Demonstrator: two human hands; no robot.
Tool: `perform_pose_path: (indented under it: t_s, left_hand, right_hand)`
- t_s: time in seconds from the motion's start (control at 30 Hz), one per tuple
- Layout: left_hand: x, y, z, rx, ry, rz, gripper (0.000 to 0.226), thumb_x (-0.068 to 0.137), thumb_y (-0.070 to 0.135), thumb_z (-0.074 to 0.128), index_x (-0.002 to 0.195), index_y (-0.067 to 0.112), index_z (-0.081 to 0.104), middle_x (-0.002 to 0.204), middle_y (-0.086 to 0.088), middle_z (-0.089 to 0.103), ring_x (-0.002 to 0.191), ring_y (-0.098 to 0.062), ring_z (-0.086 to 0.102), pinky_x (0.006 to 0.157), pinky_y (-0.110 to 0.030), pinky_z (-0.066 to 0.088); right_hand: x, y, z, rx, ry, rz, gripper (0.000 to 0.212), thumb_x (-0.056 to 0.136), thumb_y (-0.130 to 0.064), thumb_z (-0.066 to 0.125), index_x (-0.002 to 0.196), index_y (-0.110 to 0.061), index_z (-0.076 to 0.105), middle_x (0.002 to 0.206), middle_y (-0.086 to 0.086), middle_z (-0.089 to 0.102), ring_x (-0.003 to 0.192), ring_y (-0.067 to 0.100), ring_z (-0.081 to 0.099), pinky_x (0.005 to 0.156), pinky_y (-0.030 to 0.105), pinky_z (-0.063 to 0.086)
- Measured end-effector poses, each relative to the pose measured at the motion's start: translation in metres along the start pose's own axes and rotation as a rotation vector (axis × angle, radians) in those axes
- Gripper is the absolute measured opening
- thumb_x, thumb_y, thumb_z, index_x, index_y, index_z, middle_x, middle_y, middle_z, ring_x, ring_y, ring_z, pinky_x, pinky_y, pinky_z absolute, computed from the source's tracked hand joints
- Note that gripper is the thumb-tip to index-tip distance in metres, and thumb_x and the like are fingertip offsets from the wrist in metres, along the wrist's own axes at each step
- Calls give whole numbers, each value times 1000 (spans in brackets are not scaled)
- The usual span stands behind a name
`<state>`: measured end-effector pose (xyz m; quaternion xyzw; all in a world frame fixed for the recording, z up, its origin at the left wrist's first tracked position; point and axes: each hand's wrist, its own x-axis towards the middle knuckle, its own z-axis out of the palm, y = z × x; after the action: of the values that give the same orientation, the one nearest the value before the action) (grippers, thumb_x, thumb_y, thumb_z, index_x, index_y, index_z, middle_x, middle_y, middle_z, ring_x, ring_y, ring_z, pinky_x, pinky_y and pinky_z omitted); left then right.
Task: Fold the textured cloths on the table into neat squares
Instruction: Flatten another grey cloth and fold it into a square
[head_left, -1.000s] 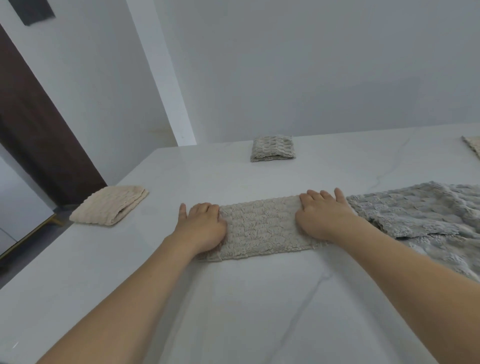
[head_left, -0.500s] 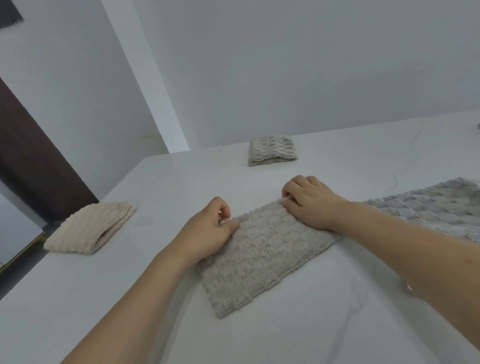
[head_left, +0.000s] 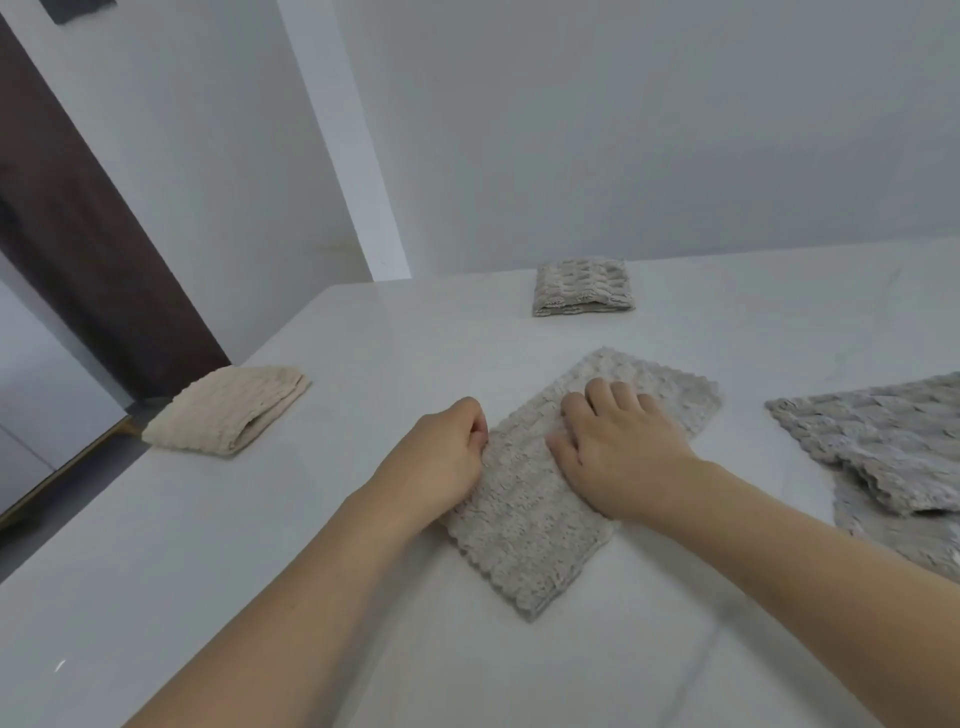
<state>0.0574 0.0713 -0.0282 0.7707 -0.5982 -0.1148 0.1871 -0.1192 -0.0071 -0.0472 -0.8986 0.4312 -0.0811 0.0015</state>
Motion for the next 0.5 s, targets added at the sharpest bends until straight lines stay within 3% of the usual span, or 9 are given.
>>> perform_pose_path:
  t_s: [0.1, 0.17, 0.27, 0.33, 0.4, 0.5]
  left_hand:
    - [-16, 4, -2, 69, -33, -21, 13, 100, 20, 39, 97, 21, 52, 84, 1, 61, 70, -16, 57, 63, -33, 45]
    - [-30, 3, -3, 169, 12, 29, 10, 100, 23, 39, 102, 21, 48, 91, 0, 58, 77, -18, 56, 68, -36, 47]
    - [-49, -1, -5, 89, 12, 222, 27, 93, 11, 43, 112, 30, 46, 114, 9, 43, 90, -10, 49, 75, -27, 42]
    - [-61, -3, -5, 11, -90, 332, 47, 80, 2, 43, 111, 36, 49, 122, 18, 36, 102, -4, 43, 80, -18, 37]
    - [-68, -8, -5, 46, -184, 398, 54, 71, 5, 43, 115, 35, 53, 130, 21, 37, 118, 0, 35, 96, -13, 31]
    - [-71, -16, -5, 116, -207, 399, 57, 69, 9, 45, 122, 26, 54, 134, 15, 44, 125, -2, 36, 106, -15, 30]
  right_hand:
    - [-7, 17, 1, 157, 48, -19, 40, 99, -47, 29, 128, -26, 46, 129, -1, 42, 124, 23, 37, 106, 37, 27]
    - [-12, 24, -1, 179, 127, 27, 35, 99, -42, 33, 124, -23, 51, 125, 0, 44, 120, 24, 40, 105, 37, 29]
    - [-38, 19, -5, 112, 296, -18, 29, 93, -33, 35, 99, -16, 58, 102, 4, 48, 95, 27, 46, 87, 42, 43]
    - [-61, 7, -5, 76, 284, -169, 28, 88, -32, 32, 90, -17, 55, 93, 1, 47, 85, 24, 44, 79, 39, 45]
    - [-74, -3, -5, 114, 185, -276, 33, 87, -34, 26, 93, -20, 56, 93, -1, 50, 86, 22, 46, 80, 36, 44]
    - [-82, -6, -9, 174, 107, -260, 49, 84, -37, 14, 101, -21, 57, 99, -2, 53, 93, 22, 48, 87, 34, 42]
